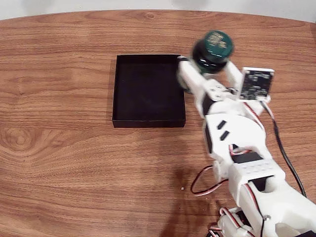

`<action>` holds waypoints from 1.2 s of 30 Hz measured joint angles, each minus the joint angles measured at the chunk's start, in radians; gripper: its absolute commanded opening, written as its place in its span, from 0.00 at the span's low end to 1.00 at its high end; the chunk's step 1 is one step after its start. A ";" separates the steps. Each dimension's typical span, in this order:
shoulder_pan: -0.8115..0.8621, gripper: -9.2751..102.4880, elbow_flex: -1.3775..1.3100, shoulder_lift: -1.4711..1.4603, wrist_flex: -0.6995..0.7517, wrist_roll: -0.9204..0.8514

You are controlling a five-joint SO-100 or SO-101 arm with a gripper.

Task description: Pick up the pill bottle and place it in the black box.

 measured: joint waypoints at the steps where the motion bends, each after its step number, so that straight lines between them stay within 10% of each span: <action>1: -0.031 0.28 -0.009 0.000 0.000 0.000; 11: -0.258 0.27 -0.086 -0.210 -0.120 0.000; 36: -0.206 0.28 -0.377 -0.813 -0.419 0.046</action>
